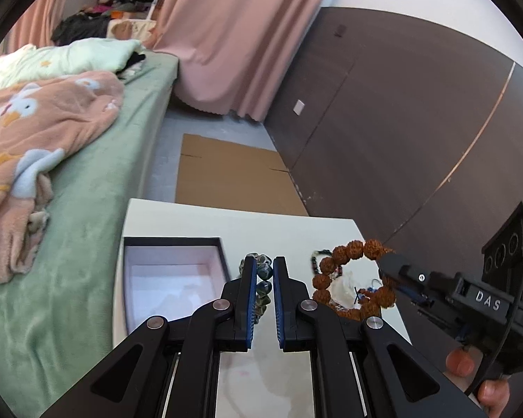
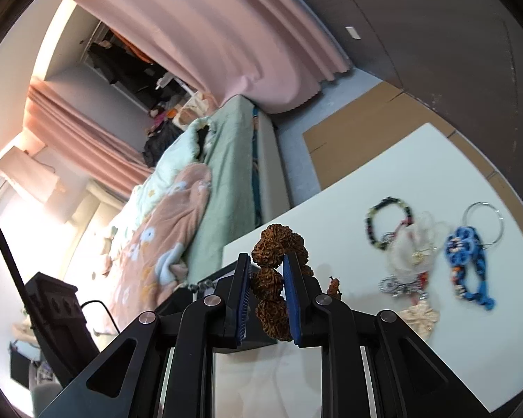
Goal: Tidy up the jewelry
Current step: 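Carry both bracelets into the black box and open both tools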
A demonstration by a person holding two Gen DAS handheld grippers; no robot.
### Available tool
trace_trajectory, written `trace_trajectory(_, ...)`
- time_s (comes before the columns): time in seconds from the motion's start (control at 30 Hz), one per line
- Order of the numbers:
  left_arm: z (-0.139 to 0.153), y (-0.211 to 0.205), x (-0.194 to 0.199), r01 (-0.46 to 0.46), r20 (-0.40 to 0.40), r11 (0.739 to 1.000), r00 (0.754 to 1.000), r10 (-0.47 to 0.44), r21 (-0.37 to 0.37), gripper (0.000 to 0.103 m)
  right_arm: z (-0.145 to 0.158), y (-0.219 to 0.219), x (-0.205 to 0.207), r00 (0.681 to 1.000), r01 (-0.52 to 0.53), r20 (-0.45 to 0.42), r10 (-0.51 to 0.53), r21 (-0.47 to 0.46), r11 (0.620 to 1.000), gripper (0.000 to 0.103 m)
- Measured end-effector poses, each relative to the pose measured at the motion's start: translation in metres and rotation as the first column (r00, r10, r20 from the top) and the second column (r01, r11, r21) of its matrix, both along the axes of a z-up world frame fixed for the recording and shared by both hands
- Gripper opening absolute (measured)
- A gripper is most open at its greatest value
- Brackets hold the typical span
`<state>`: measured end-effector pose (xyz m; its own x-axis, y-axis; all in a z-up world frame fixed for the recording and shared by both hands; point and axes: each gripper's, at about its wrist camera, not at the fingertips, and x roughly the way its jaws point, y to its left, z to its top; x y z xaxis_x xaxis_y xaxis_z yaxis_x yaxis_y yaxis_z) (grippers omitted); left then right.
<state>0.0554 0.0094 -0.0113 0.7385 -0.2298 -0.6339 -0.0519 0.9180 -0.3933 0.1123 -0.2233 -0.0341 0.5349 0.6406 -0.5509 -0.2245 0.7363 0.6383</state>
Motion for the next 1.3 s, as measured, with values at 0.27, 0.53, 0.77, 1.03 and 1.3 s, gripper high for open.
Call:
trace_trajectory(0.27, -0.006, 0.034, 0.003, -0.135, -0.093, 0.99, 0.987, 0.132, -0.031, 0.049, -0.005, 0.021, -0.002, 1.0, -0.027, -0.008, 0.027, 0.003, 1.0, 0.021)
trace_trajectory(0.53, 0.005, 0.06, -0.013, -0.276, -0.027, 0.958, 0.961, 0.275, -0.075, 0.076, -0.006, 0.044, -0.004, 0.996, -0.092, 0.011, 0.091, 0.085, 0.992, 0.021)
trace_trajectory(0.77, 0.003, 0.084, -0.022, -0.355, -0.047, 0.927, 0.935, 0.352, -0.122, 0.076, -0.009, 0.086, -0.004, 0.986, -0.163, 0.039, 0.161, 0.079, 0.983, 0.021)
trace_trajectory(1.03, 0.002, 0.096, -0.026, -0.406, -0.036, 0.908, 0.914, 0.405, -0.101, 0.076, -0.031, 0.142, -0.002, 0.959, -0.284, -0.022, 0.284, -0.041, 0.958, 0.029)
trace_trajectory(1.3, -0.001, 0.075, -0.018, -0.336, -0.053, 0.937, 0.942, 0.333, -0.095, 0.076, -0.019, 0.087, 0.004, 0.988, -0.153, -0.012, 0.152, -0.02, 0.988, 0.061)
